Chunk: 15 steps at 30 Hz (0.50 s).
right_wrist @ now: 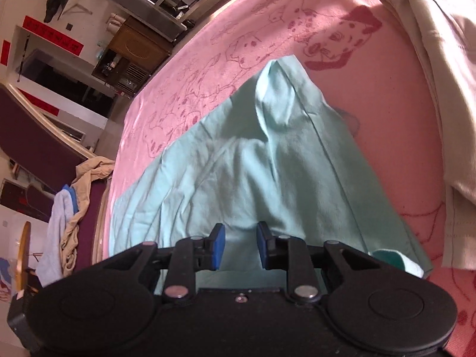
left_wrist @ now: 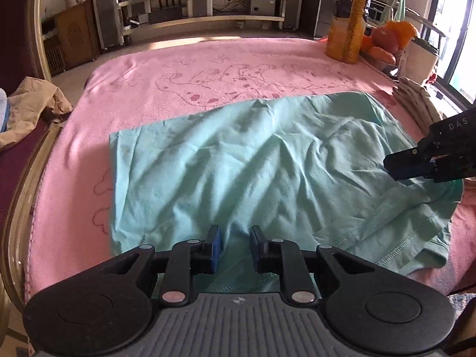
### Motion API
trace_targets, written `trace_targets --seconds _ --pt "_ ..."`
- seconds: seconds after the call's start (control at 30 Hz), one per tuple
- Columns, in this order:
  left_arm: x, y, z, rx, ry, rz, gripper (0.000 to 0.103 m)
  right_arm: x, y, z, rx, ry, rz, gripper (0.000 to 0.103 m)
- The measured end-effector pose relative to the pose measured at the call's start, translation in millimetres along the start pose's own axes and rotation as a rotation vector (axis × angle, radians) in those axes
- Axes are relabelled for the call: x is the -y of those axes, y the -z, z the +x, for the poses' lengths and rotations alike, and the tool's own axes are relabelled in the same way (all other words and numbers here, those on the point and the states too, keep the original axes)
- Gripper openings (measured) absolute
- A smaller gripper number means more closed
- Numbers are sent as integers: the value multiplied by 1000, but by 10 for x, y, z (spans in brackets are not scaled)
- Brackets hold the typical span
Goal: Fold clothes
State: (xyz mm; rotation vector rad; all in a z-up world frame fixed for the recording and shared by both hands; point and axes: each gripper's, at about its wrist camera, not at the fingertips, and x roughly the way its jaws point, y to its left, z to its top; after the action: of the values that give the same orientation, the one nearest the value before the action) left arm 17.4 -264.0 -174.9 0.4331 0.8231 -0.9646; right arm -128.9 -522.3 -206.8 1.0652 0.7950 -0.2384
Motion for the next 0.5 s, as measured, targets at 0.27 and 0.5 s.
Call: trace_targets --seconds 0.27,0.5 --pt "55 289 -980 -12 246 223 21 -280 467 -499 -316 -40 -171 26" --pt "-242 87 -862 130 49 -45 20 -208 235 -844 90 58 -157 17"
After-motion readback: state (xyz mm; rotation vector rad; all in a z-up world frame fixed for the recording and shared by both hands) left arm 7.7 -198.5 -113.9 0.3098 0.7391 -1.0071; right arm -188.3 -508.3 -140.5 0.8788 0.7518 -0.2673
